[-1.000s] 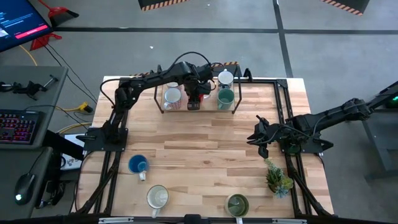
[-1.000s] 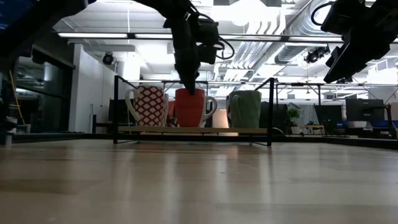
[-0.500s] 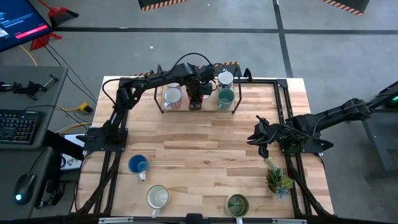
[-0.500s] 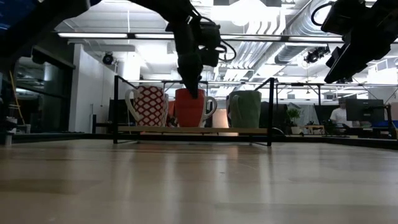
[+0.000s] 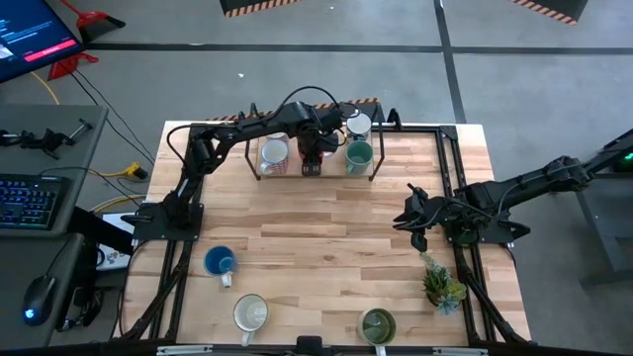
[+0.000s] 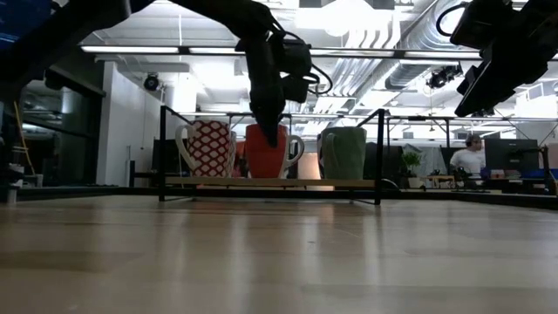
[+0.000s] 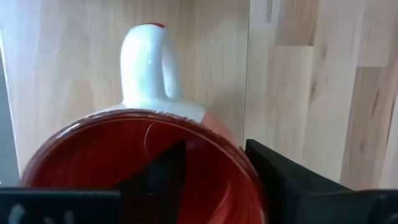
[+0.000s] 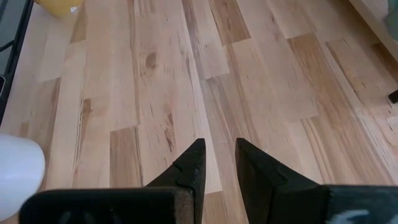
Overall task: Place coffee mugs
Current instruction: Put the red mug on the shelf
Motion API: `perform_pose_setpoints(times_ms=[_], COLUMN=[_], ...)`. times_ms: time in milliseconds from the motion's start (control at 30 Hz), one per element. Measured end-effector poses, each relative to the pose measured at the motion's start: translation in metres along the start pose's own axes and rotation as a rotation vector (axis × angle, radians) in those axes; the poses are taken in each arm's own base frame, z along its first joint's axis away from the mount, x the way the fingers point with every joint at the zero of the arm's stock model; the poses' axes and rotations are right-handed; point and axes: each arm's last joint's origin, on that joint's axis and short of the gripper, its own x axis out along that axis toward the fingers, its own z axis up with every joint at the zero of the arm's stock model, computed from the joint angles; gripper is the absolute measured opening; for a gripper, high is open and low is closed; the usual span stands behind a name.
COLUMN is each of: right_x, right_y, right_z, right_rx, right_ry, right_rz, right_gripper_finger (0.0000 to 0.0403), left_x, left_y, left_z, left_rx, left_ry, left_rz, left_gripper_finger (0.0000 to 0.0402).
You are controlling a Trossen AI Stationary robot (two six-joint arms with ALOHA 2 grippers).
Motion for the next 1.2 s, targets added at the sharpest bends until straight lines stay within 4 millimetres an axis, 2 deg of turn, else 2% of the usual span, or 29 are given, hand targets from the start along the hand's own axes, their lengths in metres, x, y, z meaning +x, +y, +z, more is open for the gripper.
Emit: perform_pose_setpoints(times_ms=[333, 567, 733, 1000, 1200], right_x=[0.000, 0.000, 0.000, 0.000, 0.000], right_y=[0.000, 0.000, 0.000, -0.001, -0.001], right_z=[0.000, 0.000, 0.000, 0.000, 0.000], right_rx=[0.000, 0.000, 0.000, 0.001, -0.006], right_ry=[0.000, -0.001, -0.001, -0.010, -0.010], right_rz=[0.001, -0.001, -0.002, -0.020, -0.020], right_gripper_finger=[0.0066, 0.0066, 0.0066, 0.0066, 0.0066], left_x=[0.000, 0.000, 0.000, -0.003, -0.020], left_y=[0.001, 0.003, 0.012, 0.024, 0.027], left_z=[0.000, -0.001, -0.002, -0.002, 0.004], left_rx=[0.037, 0.040, -0.011, -0.151, -0.346], left_ry=[0.006, 0.023, 0.001, -0.052, -0.102], left_rz=[0.012, 0.056, 0.080, 0.109, 0.157], left_gripper_finger=[0.0014, 0.0006, 0.0005, 0.0004, 0.0004])
